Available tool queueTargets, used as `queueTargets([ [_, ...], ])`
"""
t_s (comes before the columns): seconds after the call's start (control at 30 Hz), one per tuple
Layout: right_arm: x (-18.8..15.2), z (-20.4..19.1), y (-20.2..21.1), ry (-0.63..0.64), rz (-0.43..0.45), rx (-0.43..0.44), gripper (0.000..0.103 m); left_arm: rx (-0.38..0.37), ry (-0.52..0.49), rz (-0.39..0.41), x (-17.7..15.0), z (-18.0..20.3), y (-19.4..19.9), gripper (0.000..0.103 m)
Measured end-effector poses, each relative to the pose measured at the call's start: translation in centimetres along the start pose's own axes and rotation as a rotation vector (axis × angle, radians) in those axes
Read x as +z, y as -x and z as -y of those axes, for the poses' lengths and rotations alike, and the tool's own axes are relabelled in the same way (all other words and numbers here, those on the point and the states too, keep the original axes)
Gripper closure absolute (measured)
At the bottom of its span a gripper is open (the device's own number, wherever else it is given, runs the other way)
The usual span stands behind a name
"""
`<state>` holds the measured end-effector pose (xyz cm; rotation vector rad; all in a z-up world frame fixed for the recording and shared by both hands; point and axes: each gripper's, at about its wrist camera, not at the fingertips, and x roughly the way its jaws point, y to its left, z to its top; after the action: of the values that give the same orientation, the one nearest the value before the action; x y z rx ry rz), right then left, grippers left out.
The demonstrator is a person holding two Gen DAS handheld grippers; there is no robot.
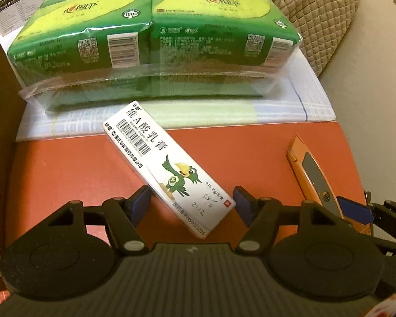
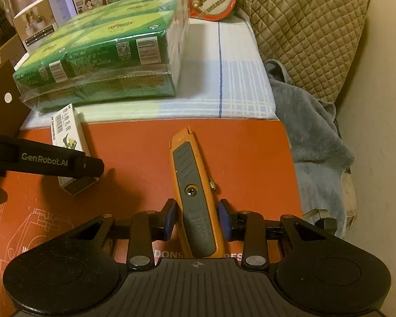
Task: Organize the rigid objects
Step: 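Grasp the white medicine box with the left gripper while the right gripper holds the knife, then lift the knife and medicine box and carry them toward the brown box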
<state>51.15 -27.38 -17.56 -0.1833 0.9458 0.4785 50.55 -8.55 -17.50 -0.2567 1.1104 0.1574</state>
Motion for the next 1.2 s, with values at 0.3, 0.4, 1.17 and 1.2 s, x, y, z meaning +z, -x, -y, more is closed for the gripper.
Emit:
queueTargets([
  [0.3,-0.5,-0.8,-0.1,0.075,0.014,-0.012,0.073,-0.017,-0.046,0.021,-1.1,-2.0,1.2,0.055],
  [0.4,-0.9,-1.0,0.1,0.086,0.017,-0.002,0.073,-0.017,-0.069,0.027,-2.2,-2.7,2.0,0.060],
  [1.17,-8.0,-3.5,4.3,0.179,-0.013,0.175,0.066,-0.003,-0.144,-0.051,-13.0,-8.1,8.6,0.056],
  [1.2,-8.0,-3.4,4.3,0.161,-0.006,0.162,0.064,0.000,-0.144,-0.043,-12.8,-8.2,8.6,0.055],
])
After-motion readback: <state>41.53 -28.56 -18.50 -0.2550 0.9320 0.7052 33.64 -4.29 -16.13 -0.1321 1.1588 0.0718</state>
